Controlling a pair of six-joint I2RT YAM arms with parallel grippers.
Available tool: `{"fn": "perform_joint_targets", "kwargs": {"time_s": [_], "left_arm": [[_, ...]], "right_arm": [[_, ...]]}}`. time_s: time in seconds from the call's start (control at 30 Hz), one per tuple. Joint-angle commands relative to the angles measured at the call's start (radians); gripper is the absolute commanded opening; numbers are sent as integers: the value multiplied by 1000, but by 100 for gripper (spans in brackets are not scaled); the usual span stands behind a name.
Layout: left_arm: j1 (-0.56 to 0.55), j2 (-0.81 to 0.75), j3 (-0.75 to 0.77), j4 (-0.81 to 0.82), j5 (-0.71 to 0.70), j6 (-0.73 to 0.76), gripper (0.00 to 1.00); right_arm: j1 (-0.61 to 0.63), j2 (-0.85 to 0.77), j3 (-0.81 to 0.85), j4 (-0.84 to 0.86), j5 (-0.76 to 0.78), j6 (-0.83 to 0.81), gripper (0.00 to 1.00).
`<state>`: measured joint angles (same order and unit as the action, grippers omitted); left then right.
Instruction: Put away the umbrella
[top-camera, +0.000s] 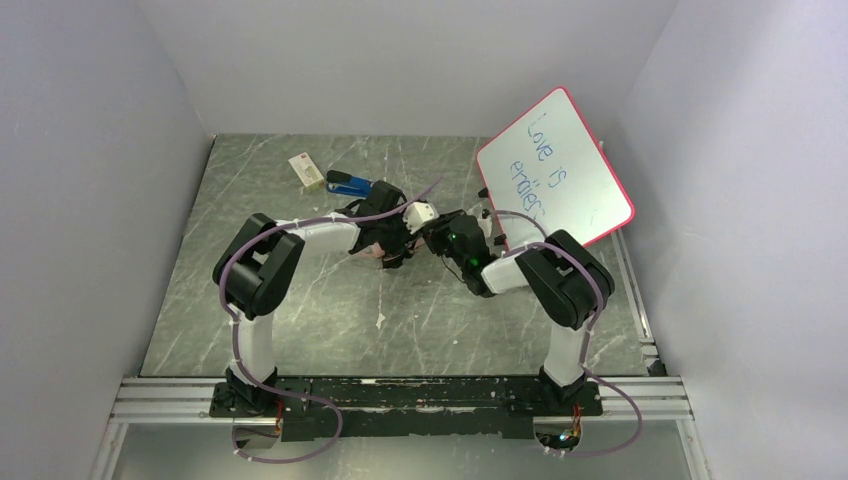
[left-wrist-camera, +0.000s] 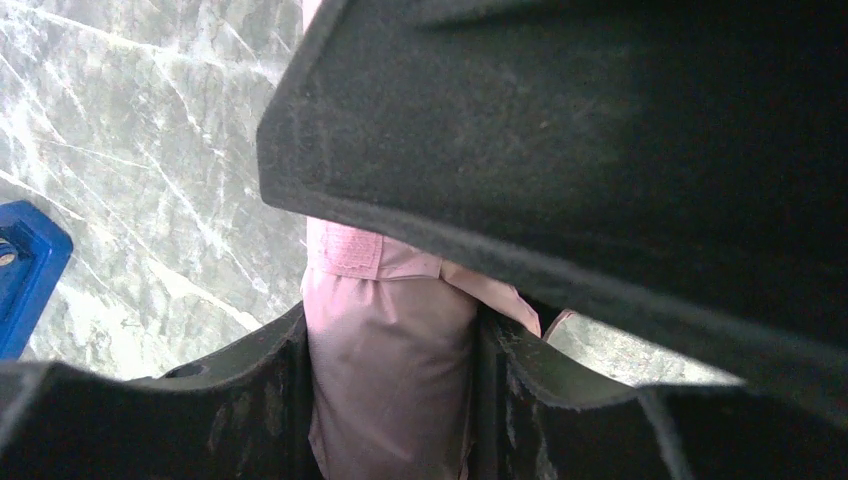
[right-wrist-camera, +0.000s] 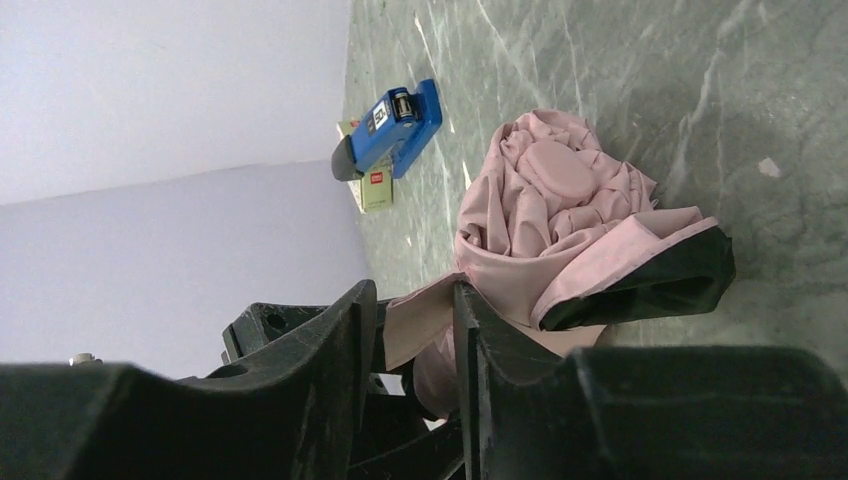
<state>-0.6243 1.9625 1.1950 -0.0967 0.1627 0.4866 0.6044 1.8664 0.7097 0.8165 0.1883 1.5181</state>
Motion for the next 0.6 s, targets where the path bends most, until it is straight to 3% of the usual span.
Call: {"fn": "perform_joint_targets", "kwargs": {"time_s": [0.0, 0.17, 0.3, 0.57], "left_arm": [[-6, 72, -61, -193, -72, 66, 5], [-9, 70, -64, -194, -74, 67, 5], [-9, 70, -59, -198, -70, 70, 5], [-9, 75, -56, -199, -68, 70, 5]], "right_arm": [[-24, 49, 25, 29, 15, -1, 38], [-32, 112, 9, 161, -30, 37, 37], [-39, 168, -16, 289, -48, 68, 21], [-44, 195, -27, 351, -51, 46, 20]]}}
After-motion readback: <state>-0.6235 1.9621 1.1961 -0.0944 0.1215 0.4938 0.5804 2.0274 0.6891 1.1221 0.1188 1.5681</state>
